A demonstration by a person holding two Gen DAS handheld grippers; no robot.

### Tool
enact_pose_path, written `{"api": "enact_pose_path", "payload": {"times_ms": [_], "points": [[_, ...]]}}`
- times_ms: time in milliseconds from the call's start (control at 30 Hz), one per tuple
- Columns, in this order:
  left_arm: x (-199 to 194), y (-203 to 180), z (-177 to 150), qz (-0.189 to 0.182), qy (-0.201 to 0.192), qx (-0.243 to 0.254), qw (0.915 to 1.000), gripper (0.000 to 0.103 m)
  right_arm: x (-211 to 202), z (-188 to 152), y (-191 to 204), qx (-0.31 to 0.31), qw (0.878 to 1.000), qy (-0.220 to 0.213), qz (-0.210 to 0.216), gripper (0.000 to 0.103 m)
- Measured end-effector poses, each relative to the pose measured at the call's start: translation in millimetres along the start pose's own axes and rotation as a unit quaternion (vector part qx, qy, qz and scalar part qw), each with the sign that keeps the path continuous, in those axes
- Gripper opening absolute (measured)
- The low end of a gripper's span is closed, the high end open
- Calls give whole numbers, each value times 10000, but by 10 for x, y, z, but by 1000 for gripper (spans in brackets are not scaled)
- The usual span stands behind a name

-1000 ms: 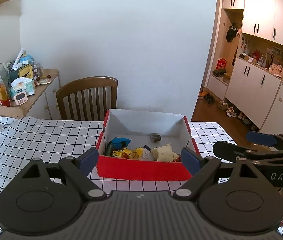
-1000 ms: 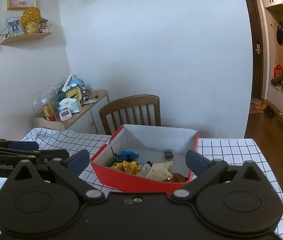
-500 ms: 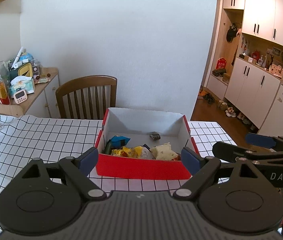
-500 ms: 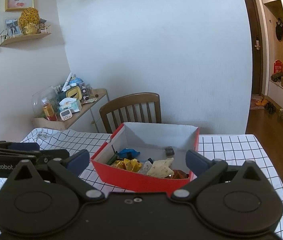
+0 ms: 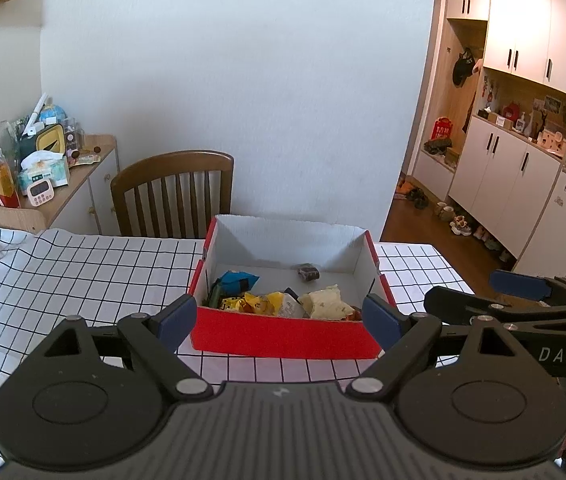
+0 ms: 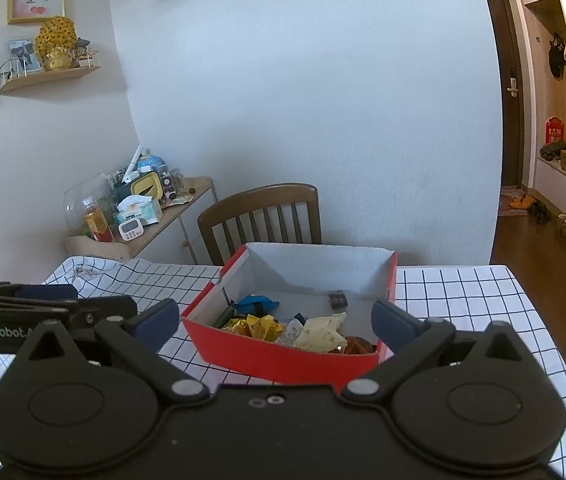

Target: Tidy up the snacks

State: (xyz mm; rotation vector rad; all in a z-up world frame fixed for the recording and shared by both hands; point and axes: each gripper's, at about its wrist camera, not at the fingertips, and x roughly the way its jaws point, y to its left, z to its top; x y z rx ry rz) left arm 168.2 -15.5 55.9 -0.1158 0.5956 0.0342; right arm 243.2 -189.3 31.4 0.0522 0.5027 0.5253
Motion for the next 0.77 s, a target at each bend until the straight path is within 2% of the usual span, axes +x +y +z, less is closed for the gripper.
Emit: {"api": "enact_pose_path", "payload": {"times_ms": [767], "points": [[44, 37, -51, -38, 137, -118, 9998, 90, 14, -43, 5, 41, 9999, 102, -32, 103]]}}
